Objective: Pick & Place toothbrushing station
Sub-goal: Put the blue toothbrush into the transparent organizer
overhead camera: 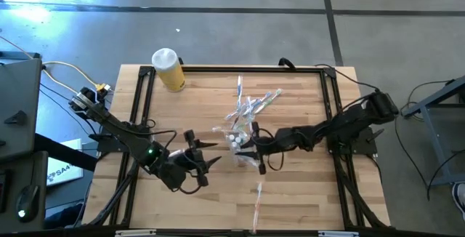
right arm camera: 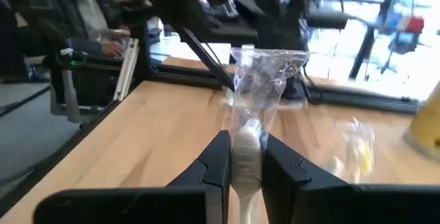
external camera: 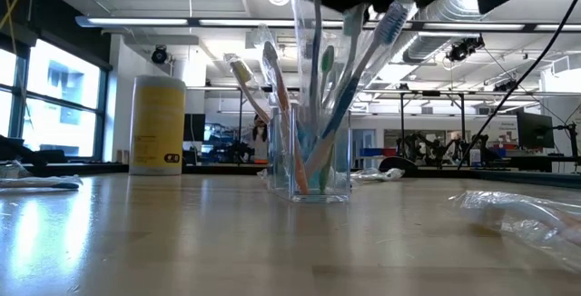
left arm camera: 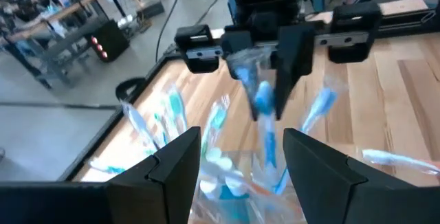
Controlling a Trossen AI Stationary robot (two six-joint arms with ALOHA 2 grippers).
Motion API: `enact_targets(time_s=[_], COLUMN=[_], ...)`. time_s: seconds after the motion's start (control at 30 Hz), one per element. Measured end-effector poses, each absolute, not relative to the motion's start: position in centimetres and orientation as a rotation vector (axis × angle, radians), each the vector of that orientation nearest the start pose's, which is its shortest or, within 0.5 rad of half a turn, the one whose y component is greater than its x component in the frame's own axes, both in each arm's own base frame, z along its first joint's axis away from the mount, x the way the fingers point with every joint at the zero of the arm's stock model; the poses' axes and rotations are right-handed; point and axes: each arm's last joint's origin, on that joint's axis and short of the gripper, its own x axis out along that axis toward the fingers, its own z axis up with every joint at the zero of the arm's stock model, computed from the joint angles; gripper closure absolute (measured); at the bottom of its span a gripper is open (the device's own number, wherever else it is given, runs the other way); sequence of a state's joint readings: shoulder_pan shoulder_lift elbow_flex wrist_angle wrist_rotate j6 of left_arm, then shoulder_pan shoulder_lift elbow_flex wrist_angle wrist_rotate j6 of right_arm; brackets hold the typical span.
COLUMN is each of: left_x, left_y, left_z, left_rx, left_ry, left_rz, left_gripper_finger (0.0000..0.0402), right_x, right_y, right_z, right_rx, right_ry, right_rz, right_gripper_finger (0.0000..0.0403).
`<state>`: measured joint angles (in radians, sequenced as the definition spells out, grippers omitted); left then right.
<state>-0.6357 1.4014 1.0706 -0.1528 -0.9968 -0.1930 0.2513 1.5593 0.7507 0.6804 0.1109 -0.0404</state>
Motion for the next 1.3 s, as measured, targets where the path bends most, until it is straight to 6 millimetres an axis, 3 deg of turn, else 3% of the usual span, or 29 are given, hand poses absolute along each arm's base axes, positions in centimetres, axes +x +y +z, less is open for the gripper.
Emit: enact_targets(time_s=[0.23,0.4,0.7,1.07,1.2,1.3], left_x=[25.3,25.3,25.3,25.0,23.8,22.6], left_y=[-15.7,-15.7,-15.7,-15.6,-15.0,-14.3], left_z=[29.5,29.4,29.3,29.2,29.6,29.4], left_rx=[0.119,0.105,0.11,0.091,-0.056,-0.207], left_ry=[0.349,0.358,0.362,0.386,0.52,0.651], left_rz=[0.379,0.365,0.366,0.354,0.291,0.382], left_gripper_finger=[0.0202,0.0202,0.0202,0.0202,0.0202,0.0202], right_x=[32.6,32.6,32.5,30.4,29.0,27.7], right_y=[6.6,6.6,6.7,7.7,8.6,9.4], right_z=[20.0,19.7,19.6,23.6,25.1,26.3], right_rx=[0.012,0.02,0.002,-0.095,-0.159,-0.194], right_ry=[0.189,0.211,0.23,0.125,0.111,0.103], right_rz=[0.132,0.13,0.134,0.106,0.084,0.1], right_gripper_finger=[0.0362,0.0358,0.0265,0.0162,0.0137,0.0128])
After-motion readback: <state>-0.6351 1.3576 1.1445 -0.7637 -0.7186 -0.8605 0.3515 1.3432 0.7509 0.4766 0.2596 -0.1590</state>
